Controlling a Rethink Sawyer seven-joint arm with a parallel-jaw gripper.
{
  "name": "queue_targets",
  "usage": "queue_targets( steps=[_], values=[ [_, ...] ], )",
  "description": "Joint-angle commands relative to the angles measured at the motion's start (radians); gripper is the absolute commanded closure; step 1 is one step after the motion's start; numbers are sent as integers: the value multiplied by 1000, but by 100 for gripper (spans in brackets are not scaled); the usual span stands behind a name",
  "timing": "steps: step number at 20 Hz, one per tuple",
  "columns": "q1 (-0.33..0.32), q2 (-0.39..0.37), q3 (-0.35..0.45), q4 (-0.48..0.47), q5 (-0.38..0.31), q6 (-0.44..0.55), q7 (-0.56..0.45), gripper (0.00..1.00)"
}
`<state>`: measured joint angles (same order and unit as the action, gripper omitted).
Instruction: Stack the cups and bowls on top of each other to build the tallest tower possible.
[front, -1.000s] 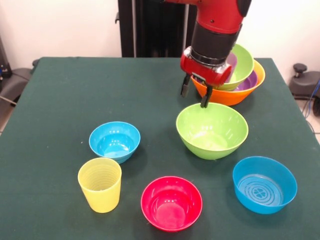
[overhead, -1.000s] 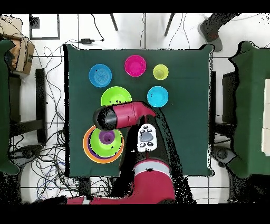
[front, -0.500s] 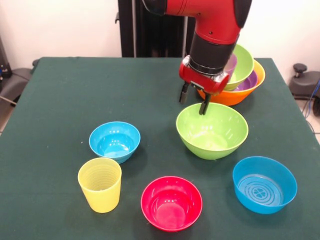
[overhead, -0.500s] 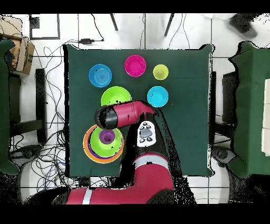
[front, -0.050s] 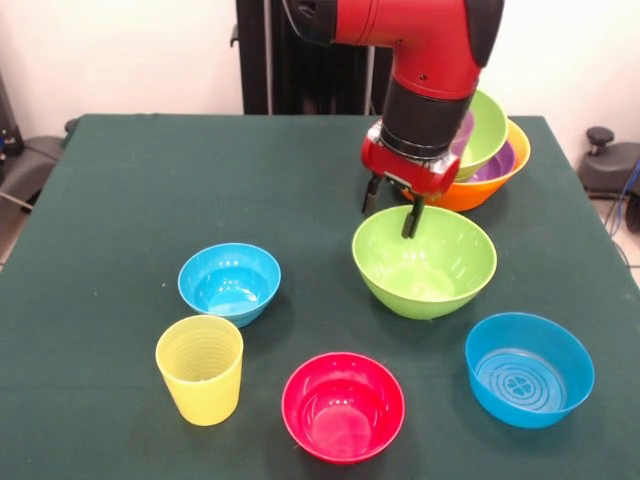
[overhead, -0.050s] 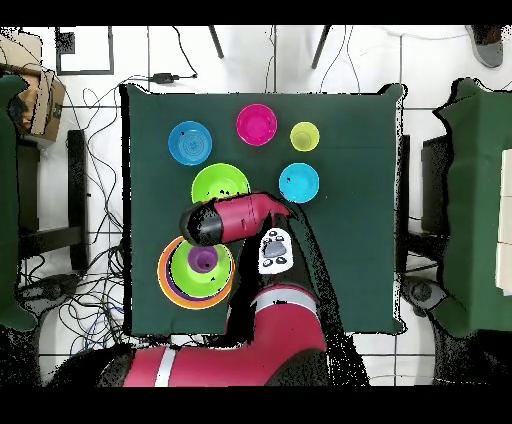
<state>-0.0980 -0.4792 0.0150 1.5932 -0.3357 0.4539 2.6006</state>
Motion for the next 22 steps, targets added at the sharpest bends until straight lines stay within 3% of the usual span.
queue_targets(
  steps=[1, 5, 14, 22],
  values=[
    [24, 41, 76, -50, -77, -71, -76, 0],
    [12, 51, 79, -54, -81, -85, -86, 0],
    [4, -14, 78, 21, -82, -74, -95, 0],
    [-7, 98, 65, -42, -127, -182, -77, 0]
  ],
)
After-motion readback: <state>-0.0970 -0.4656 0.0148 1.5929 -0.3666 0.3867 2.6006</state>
